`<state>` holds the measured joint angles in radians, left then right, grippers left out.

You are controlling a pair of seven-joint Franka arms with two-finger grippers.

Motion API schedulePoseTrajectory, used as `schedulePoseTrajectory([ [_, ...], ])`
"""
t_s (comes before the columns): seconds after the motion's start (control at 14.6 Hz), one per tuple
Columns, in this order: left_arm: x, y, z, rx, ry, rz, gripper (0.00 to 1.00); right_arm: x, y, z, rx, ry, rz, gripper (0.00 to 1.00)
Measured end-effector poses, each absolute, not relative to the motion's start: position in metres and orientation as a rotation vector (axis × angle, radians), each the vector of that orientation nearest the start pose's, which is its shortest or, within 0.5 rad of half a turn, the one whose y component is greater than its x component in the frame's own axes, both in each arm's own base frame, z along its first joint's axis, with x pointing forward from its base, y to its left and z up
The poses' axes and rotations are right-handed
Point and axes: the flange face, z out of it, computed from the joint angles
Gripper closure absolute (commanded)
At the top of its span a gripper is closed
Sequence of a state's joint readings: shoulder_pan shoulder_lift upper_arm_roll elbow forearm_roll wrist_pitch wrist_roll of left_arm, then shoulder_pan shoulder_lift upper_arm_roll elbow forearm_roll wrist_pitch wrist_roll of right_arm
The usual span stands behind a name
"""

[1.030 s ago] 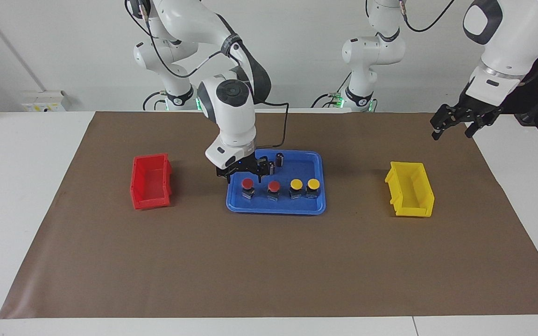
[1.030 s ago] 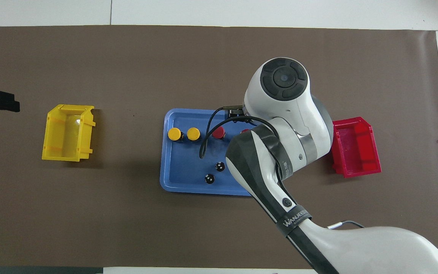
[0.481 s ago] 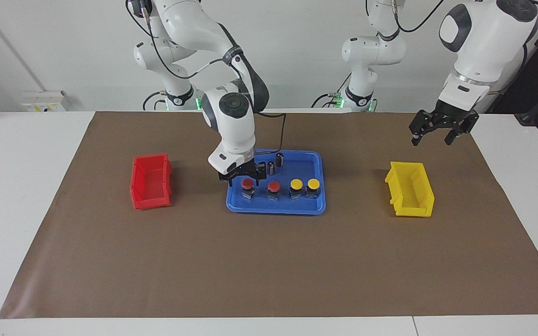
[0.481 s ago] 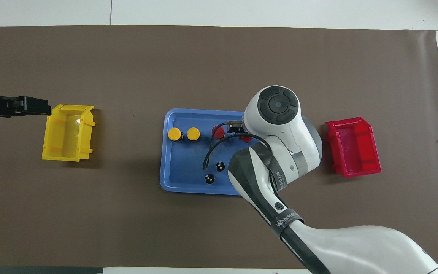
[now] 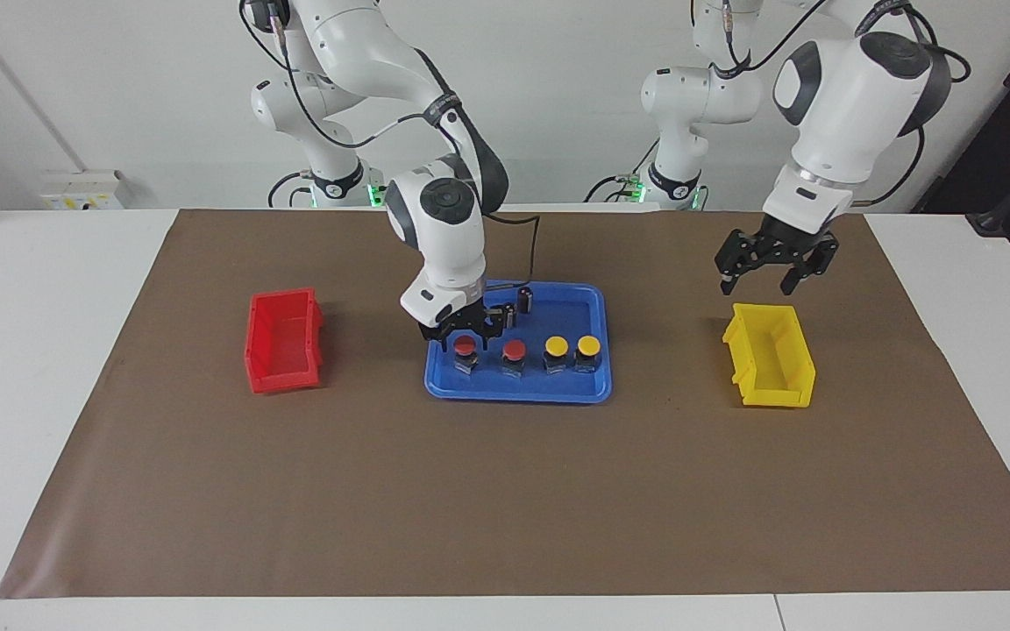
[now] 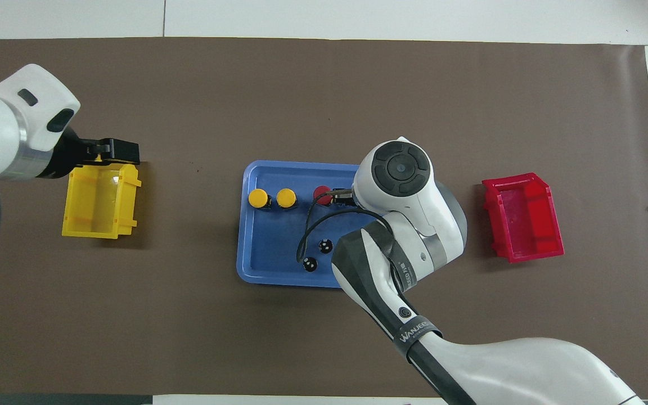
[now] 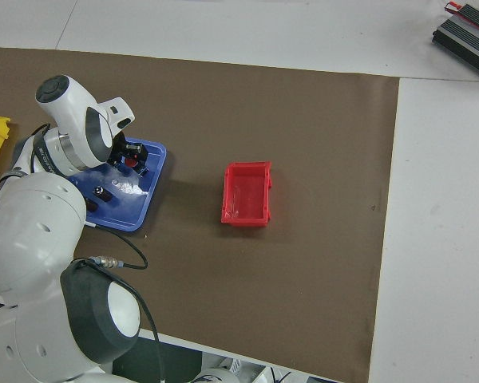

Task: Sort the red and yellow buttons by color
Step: 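Grasp a red button with the right gripper while the left gripper reaches the tray, then drop the red button into the red bin while the left gripper grasps a yellow button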

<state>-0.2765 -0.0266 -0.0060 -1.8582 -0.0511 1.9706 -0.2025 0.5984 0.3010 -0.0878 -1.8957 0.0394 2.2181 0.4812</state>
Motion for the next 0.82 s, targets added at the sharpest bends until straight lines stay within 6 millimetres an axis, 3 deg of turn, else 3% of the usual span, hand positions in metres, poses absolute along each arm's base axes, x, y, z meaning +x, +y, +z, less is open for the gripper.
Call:
schedulePoseTrajectory([
  [0.27, 0.545, -0.245, 0.491, -3.234, 0.109, -0.204, 0.0, 0.539, 0.306, 0.345, -3.129, -0.015, -0.018, 0.61],
  [0.48, 0.543, -0.281, 0.455, -3.23, 0.163, -0.172, 0.09, 0.539, 0.306, 0.345, -3.127, -0.012, -0.016, 0.83],
  [0.69, 0.538, -0.31, 0.423, -3.227, 0.169, -0.139, 0.24, 0.543, 0.304, 0.356, -3.113, 0.013, -0.011, 0.84],
  [0.82, 0.531, -0.324, 0.408, -3.222, 0.174, -0.11, 0.3, 0.556, 0.282, 0.391, -3.112, 0.023, -0.005, 0.84],
])
